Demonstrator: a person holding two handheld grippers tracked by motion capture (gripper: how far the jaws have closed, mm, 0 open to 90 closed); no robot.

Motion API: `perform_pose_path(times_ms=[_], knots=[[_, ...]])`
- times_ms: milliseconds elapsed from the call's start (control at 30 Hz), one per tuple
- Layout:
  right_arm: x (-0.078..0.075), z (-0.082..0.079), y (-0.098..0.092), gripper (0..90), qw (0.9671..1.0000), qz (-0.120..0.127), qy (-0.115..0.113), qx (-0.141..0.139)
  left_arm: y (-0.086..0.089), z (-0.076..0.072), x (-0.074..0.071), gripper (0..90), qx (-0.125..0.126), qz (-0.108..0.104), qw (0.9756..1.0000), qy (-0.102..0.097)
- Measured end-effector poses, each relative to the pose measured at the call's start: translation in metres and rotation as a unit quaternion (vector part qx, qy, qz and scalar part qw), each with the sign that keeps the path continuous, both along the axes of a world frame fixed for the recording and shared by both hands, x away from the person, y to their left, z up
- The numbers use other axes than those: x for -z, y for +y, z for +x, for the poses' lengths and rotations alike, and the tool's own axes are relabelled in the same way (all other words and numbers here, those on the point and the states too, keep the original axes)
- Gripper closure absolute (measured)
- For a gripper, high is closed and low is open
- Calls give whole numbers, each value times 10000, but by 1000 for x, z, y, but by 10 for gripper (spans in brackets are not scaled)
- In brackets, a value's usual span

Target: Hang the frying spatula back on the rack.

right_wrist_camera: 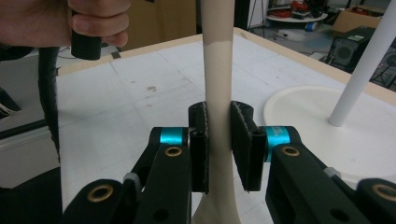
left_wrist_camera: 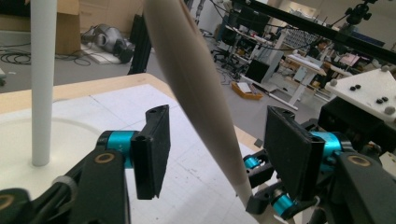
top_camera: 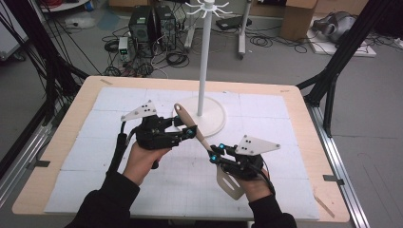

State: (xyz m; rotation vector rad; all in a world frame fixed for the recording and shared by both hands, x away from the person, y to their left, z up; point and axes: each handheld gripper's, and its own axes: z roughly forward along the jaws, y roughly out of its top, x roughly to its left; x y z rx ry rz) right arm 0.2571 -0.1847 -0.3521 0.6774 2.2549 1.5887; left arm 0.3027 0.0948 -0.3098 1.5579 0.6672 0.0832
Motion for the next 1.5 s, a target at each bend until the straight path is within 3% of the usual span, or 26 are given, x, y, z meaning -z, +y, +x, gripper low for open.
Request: perform_pose_path(times_ms=[33, 200, 433, 700, 933, 1133, 1267, 1367, 1433, 1500], knots=[[0, 0, 1, 780, 10000, -2, 0, 3, -1, 1, -1, 479, -6, -13, 10000, 2], [2, 1, 1, 780, 10000, 1, 5, 62, -4, 4, -4, 522, -74, 14, 9999, 67], [3, 1, 1, 779, 9997, 167, 90, 131, -7, 5, -9, 616, -78, -233, 9997, 70], [1, 0, 3, 778, 9995, 262, -14, 162, -8, 5, -16, 708, -50, -430, 9991, 53], [1, 0, 4, 776, 9991, 375, -18, 191, -19, 2, -28, 732, 92, -297, 9994, -182], [-3, -1, 1, 758, 9980, 520, -162, 315, -28, 3, -39, 735, 171, -181, 9988, -417], [-7, -2, -7, 611, 9959, 700, -203, 531, -32, 7, -46, 736, 171, 53, 9978, -640], [-11, -3, -16, 507, 9946, 694, -245, 728, -33, 12, -53, 736, 167, 215, 9964, -802], [-13, -4, -26, 389, 9939, 617, -173, 900, -33, 17, -57, 736, 159, 303, 9955, -883], [-13, -4, -30, 367, 9932, 632, -155, 965, -33, 22, -63, 736, 190, 407, 9944, -953]])
